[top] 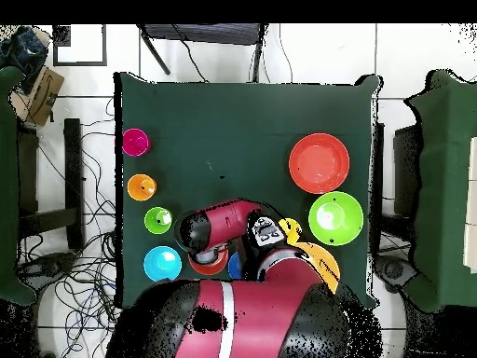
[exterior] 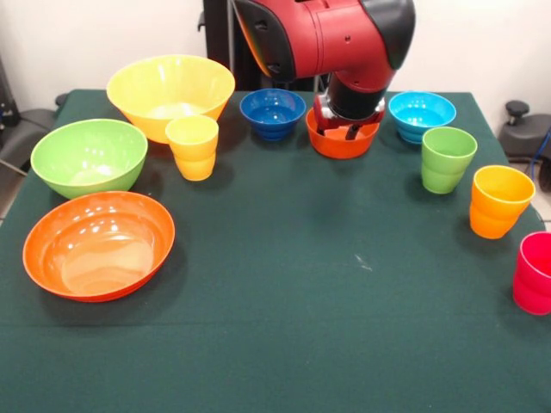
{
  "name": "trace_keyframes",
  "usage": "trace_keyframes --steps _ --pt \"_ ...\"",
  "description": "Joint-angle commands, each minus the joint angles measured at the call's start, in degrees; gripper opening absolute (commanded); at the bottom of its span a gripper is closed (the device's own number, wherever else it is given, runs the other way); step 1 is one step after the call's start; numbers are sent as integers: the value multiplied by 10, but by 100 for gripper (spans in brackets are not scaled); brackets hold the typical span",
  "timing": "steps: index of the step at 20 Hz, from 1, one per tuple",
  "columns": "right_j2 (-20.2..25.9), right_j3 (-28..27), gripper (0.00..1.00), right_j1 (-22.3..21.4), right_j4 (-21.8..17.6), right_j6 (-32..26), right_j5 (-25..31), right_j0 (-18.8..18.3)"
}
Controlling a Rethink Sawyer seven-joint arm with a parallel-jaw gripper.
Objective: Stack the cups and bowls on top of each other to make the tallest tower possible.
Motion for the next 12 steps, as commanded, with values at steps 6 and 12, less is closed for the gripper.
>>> trace_keyframes --steps 6,12 --pt "57 -163 100 27 -66 -49 -114 -12" --pt "66 -169 100 24 -71 -61 -93 -16"
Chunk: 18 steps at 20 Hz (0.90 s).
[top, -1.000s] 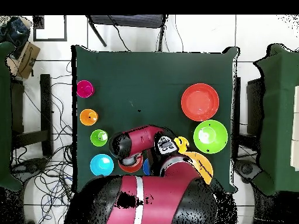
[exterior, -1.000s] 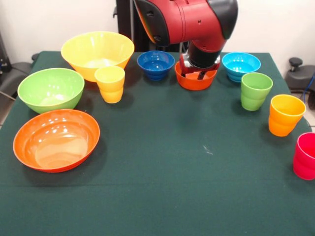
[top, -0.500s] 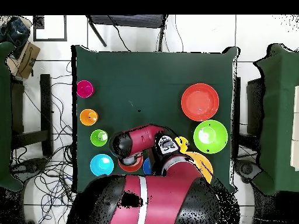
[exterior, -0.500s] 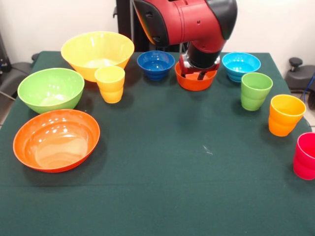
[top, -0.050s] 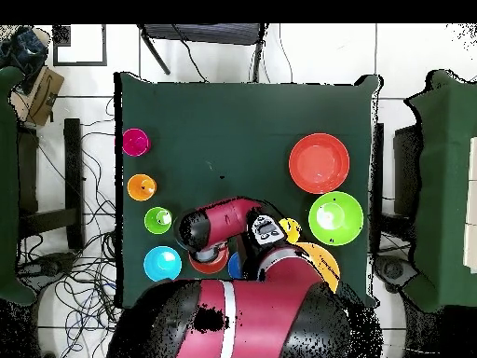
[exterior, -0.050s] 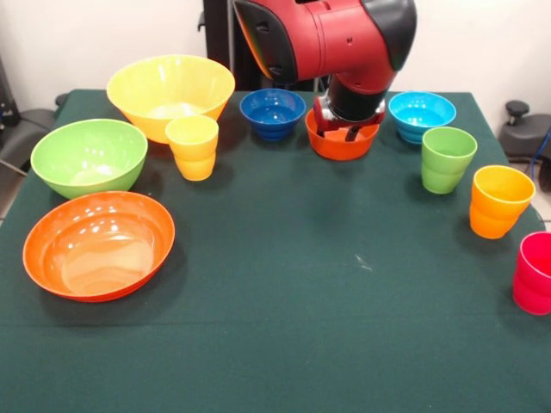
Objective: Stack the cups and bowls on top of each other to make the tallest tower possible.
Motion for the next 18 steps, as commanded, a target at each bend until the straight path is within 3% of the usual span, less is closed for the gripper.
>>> trace_keyframes --steps 1,18 --pt "59 -159 100 22 -59 -61 -101 -14" --pt "90 -170 100 0 -58 -104 -30 -29"
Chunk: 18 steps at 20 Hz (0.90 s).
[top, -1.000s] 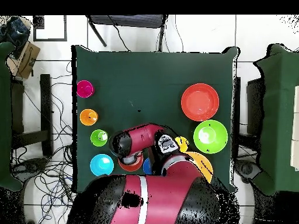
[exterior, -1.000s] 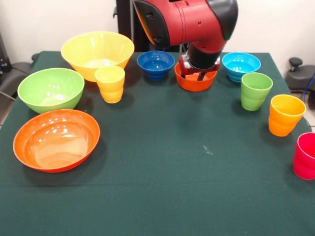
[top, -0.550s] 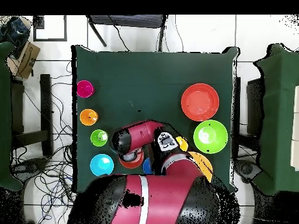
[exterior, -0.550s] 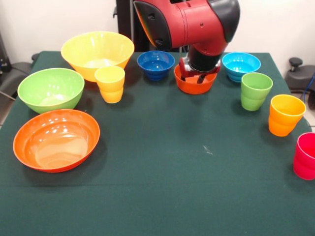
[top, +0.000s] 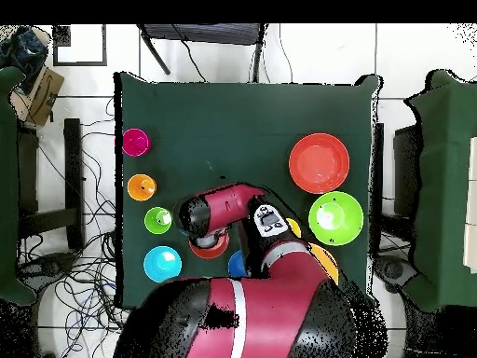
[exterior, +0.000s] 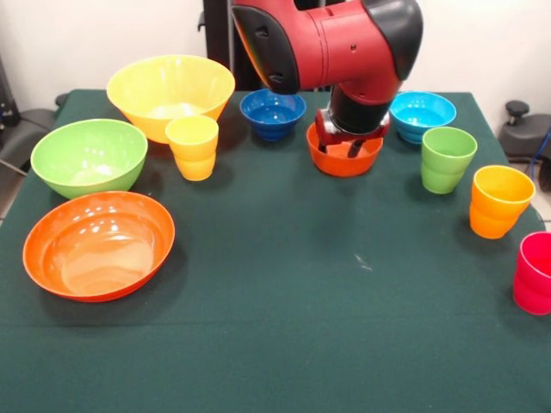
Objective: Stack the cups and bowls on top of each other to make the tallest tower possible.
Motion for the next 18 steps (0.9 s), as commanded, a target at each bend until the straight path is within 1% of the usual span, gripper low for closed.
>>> trace_keyframes --steps 1,8,18 --pt "69 -129 100 -2 -46 -108 -45 -19" --pt "88 -142 100 0 -44 -136 -16 -32" --pt "100 -148 100 -11 -49 -147 12 -38"
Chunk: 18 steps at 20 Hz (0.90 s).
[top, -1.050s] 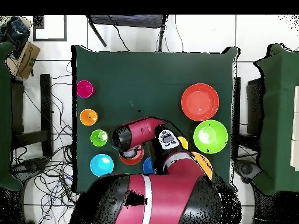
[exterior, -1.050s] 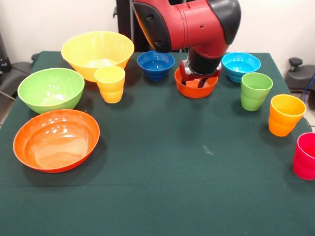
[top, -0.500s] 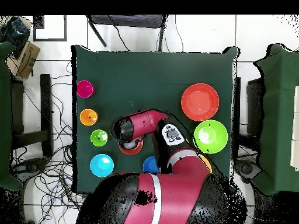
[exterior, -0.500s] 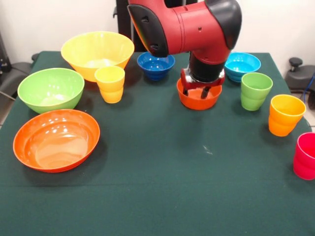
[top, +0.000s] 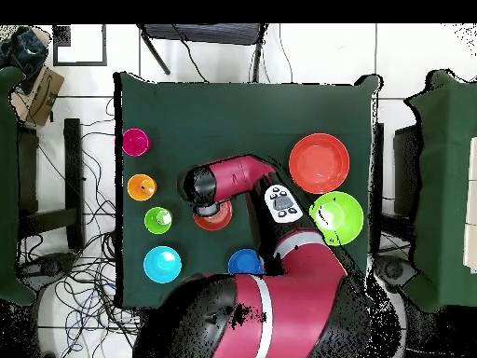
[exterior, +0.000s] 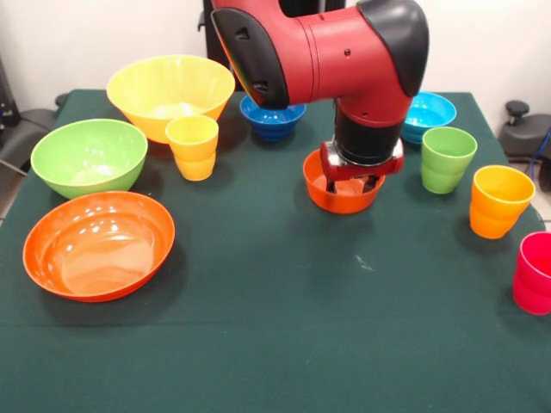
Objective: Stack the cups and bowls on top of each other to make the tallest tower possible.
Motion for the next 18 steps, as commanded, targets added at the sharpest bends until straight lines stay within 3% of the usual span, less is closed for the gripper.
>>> trace_keyframes --steps 1,6,11,18 --pt "51 -60 100 -13 -48 -147 15 -7" --pt "51 -61 100 -20 -44 -144 31 -8" --pt "40 -14 100 -47 -45 -107 8 -7" --pt "50 -34 100 -15 -56 -128 -9 -26"
